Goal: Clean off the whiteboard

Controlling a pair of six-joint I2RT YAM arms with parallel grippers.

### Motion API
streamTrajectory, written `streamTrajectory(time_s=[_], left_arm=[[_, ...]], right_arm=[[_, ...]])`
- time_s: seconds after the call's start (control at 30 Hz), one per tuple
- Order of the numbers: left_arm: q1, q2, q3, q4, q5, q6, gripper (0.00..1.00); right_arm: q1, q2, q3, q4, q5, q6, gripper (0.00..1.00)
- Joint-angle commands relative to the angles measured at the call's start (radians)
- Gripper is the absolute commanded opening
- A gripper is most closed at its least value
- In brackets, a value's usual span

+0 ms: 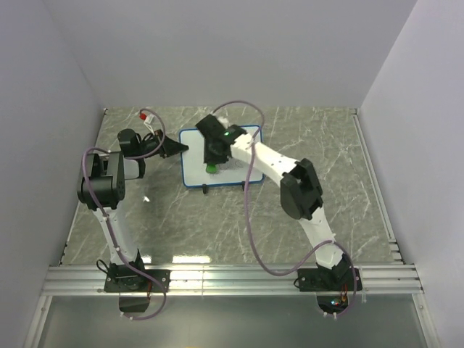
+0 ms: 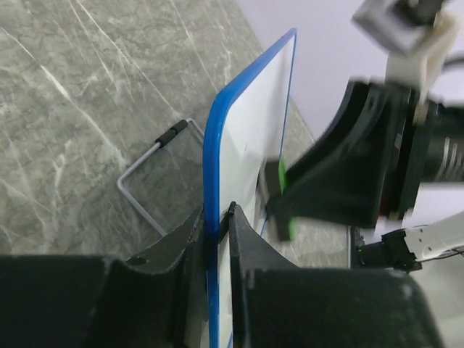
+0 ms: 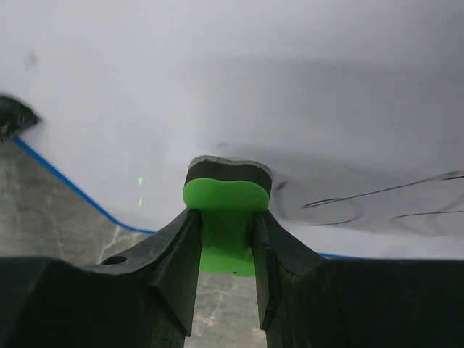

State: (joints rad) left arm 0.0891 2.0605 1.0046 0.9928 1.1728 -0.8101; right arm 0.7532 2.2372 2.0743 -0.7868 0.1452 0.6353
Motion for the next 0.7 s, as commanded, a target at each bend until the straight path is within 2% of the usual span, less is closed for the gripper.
streamTrajectory(time_s=[0.0,0.13,0.27,0.37,0.43,0.57,0.67], left_arm=[[-0.023,-0.054,0.008,-0.141,-0.002,0.164,0.01],[-0.025,-0.088,-0.006,-0.291,-0.033,0.285,0.0],[-0.026,-0.106,-0.037,-0.289,-0.039,0.289,0.0],[-0.028,-0.12,-0.041,-0.327,-0.044,0.313,0.0],[-0.028,-0.125,-0.043,-0.333,-0.041,0.321,0.0],[-0.028,-0.131,-0.05,-0.341,-0.042,0.321,0.0],[-0.028,-0.125,-0.049,-0.344,-0.041,0.319,0.0]], right_arm=[[0.07,0.042,0.082,0.032,0.109,0.015,0.0],[0.1,0.09,0.115,0.069,0.152,0.052,0.0],[0.117,0.175,0.237,0.083,0.191,0.063,0.0],[0.117,0.203,0.268,0.078,0.261,0.056,0.0],[0.1,0.184,0.216,0.095,0.318,0.055,0.0],[0.034,0.067,-0.047,0.168,0.369,0.075,0.0],[-0.029,0.012,-0.176,0.172,0.413,0.102,0.0]])
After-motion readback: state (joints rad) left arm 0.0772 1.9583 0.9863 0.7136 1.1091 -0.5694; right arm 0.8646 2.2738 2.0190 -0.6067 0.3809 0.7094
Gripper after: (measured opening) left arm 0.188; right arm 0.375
